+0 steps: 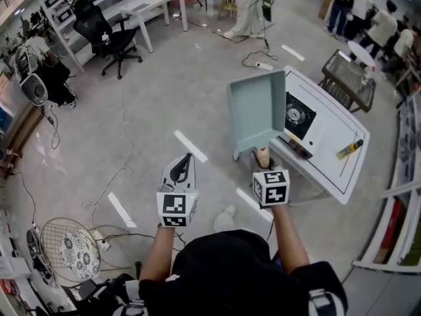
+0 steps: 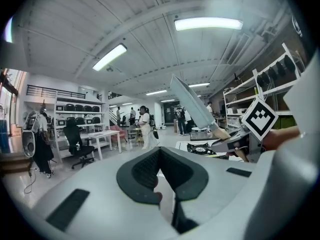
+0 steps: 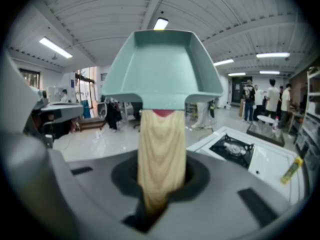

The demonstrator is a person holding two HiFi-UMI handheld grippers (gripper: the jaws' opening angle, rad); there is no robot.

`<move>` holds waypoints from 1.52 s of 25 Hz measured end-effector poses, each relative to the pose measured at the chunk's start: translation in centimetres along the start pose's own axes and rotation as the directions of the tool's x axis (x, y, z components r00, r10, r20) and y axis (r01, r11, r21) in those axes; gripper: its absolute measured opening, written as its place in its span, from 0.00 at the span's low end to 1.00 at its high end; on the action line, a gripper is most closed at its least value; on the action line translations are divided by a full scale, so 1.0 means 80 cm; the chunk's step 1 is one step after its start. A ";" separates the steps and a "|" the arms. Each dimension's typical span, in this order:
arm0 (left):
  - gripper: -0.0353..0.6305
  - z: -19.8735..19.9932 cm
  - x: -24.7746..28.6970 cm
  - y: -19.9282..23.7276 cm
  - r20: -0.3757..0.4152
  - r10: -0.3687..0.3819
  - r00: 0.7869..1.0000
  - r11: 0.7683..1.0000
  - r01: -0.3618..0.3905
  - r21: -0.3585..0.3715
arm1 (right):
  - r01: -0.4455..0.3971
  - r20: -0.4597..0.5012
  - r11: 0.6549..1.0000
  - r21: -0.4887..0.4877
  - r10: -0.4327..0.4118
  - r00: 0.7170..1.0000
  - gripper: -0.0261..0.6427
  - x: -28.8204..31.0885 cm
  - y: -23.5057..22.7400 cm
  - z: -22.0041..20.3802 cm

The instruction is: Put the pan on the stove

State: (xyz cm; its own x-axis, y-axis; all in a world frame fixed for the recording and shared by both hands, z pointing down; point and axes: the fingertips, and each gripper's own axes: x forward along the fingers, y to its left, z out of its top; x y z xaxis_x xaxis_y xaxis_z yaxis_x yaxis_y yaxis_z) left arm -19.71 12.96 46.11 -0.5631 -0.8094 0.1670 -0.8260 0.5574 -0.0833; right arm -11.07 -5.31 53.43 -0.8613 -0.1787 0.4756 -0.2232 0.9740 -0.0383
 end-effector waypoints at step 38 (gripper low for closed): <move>0.09 0.069 0.350 -0.135 0.010 -0.511 0.859 0.854 0.507 0.117 | 0.422 -0.106 0.873 0.245 -0.409 0.906 0.15 0.060 -0.263 0.019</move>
State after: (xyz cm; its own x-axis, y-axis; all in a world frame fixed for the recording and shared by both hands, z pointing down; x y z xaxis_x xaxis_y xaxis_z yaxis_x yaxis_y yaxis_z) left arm -26.74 -16.75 46.27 -0.0620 -0.9824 0.1762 -0.9938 0.0445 -0.1020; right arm -11.22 -26.91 55.19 -0.6411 -0.5454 0.5399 -0.6702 0.7406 -0.0477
